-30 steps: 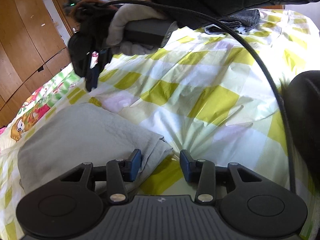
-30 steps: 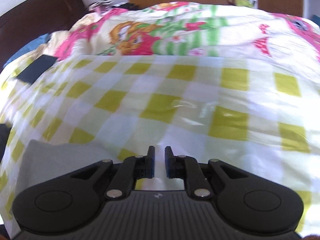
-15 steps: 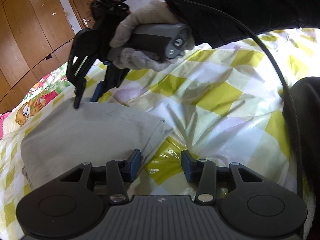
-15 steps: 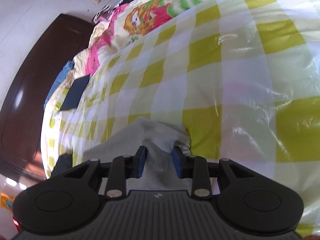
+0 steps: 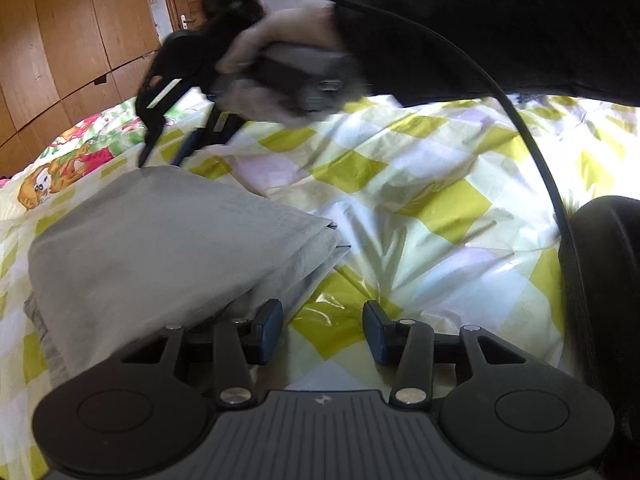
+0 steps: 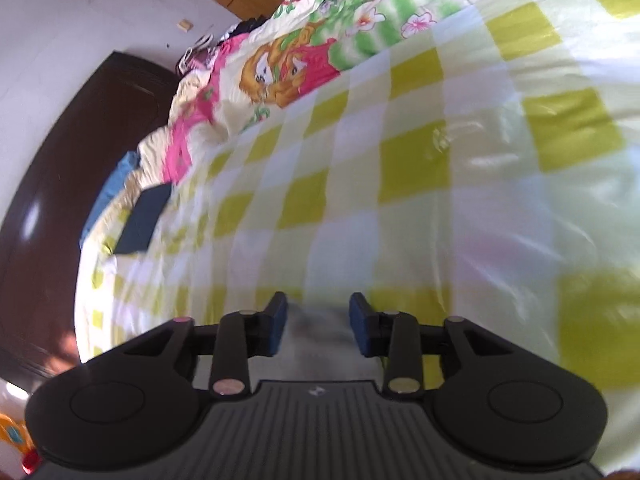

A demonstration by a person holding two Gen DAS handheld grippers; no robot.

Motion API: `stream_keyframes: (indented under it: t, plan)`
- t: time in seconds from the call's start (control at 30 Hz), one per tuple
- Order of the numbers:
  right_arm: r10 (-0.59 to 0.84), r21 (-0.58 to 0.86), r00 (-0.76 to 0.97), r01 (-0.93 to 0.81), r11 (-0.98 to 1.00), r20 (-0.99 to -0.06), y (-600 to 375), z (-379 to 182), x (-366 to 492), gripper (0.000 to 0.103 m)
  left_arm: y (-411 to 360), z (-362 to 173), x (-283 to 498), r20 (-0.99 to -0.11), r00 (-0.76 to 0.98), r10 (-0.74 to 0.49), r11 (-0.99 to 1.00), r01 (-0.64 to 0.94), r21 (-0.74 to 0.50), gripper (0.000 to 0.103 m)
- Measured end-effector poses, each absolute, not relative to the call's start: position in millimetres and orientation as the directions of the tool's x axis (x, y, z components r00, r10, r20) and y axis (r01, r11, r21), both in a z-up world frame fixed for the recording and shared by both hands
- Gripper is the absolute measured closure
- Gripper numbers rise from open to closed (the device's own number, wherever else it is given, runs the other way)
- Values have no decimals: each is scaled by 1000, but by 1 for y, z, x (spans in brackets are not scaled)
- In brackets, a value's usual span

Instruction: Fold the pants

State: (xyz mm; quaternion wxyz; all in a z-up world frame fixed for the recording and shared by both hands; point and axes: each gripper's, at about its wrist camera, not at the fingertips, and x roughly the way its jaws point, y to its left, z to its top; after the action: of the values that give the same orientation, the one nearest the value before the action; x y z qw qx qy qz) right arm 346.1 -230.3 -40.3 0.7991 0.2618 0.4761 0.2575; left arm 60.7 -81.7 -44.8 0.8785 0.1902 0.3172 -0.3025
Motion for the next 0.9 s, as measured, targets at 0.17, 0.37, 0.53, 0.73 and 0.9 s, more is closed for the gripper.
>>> stream_keyframes:
  t: [0.17, 0.37, 0.53, 0.73, 0.9]
  plan:
    - [678, 692, 379, -122, 711, -630, -242, -53, 323, 56, -62, -3, 49, -576, 698, -425, 777, 608, 164, 37]
    - [717, 703, 332, -185, 687, -614, -214, -56, 337, 59, -104, -25, 99, -603, 649, -465, 724, 670, 164, 34]
    - [714, 672, 309, -246, 698, -628, -203, -55, 343, 77, -112, -59, 106, -684, 600, -414, 716, 679, 162, 39]
    - [718, 688, 354, -231, 688, -599, -186, -58, 374, 93, -111, -64, 106, -678, 600, -425, 716, 681, 154, 39]
    - [679, 643, 428, -253, 723, -596, -176, -38, 389, 91, -106, -62, 102, -651, 622, -435, 732, 665, 146, 39]
